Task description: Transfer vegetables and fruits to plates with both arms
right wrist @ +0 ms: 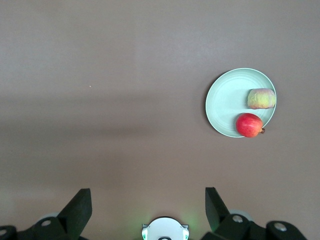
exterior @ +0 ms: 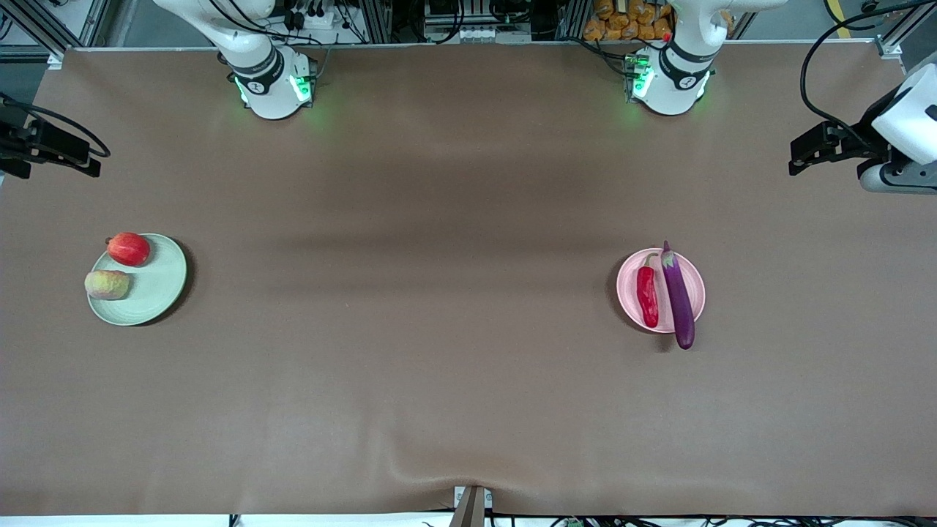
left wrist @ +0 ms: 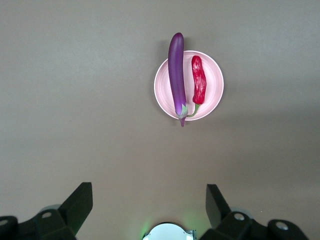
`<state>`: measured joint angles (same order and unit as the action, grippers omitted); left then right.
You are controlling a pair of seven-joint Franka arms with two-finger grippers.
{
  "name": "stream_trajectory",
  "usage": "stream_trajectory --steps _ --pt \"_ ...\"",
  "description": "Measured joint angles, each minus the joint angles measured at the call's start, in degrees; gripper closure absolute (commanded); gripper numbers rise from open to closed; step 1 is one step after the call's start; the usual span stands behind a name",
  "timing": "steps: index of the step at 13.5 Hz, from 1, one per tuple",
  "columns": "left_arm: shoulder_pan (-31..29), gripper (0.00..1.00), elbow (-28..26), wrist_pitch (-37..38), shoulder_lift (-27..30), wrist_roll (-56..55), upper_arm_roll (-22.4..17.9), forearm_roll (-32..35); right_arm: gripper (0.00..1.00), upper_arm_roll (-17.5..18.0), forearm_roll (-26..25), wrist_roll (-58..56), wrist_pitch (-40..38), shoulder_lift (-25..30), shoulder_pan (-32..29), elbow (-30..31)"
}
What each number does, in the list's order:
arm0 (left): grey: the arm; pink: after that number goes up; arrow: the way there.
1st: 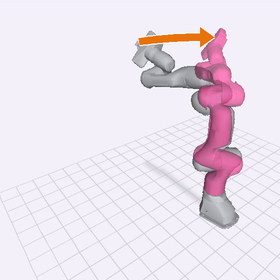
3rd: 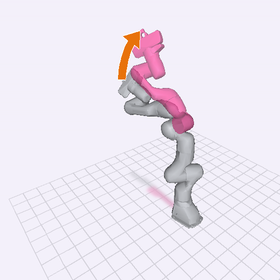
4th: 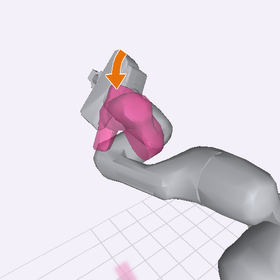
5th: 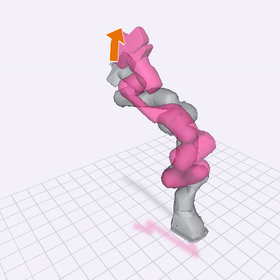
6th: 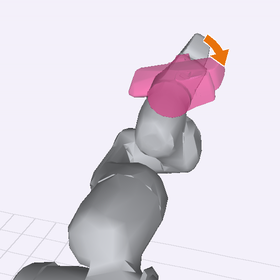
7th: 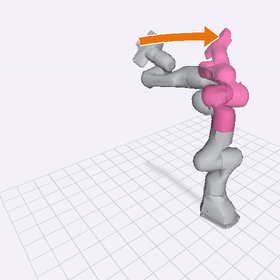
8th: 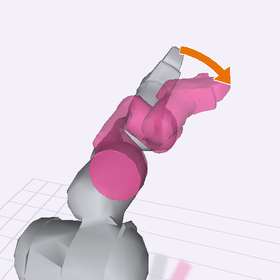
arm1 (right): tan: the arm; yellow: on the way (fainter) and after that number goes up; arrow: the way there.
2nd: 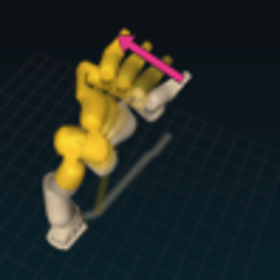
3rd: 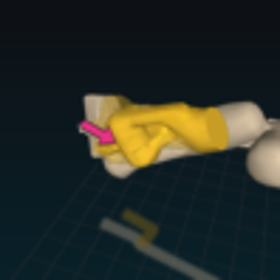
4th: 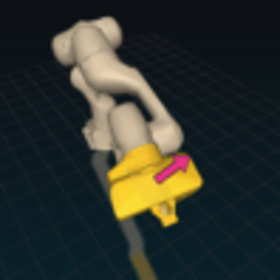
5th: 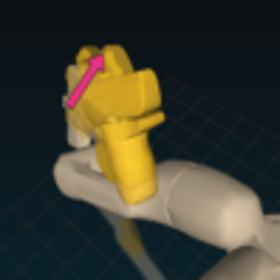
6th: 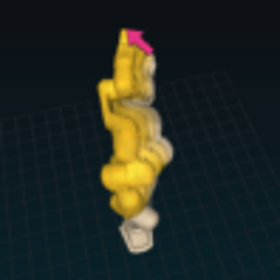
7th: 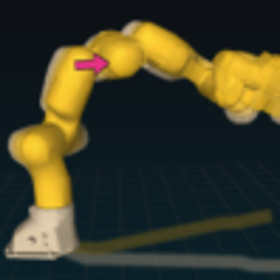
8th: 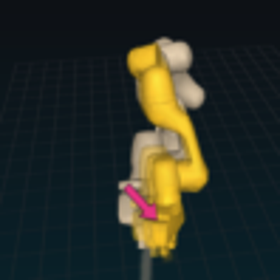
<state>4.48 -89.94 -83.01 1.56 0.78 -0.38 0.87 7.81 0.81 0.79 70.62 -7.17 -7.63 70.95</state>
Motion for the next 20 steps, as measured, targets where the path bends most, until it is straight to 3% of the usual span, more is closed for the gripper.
stream_trajectory --steps 6,13,20 --pt "-2.32 0.00 -0.02 0.16 0.00 0.03 -0.17 0.00 0.00 -8.43 1.40 -4.98 5.02 9.83 3.91 14.63" --pt "-3.74 0.00 -0.02 0.35 0.00 0.23 0.00 0.00 0.00 -10.48 1.45 -5.41 6.31 10.77 7.85 15.45" --pt "-3.73 0.00 -0.02 0.37 0.00 0.32 0.16 0.00 0.00 -11.48 1.53 -5.41 7.33 10.71 7.92 15.48"
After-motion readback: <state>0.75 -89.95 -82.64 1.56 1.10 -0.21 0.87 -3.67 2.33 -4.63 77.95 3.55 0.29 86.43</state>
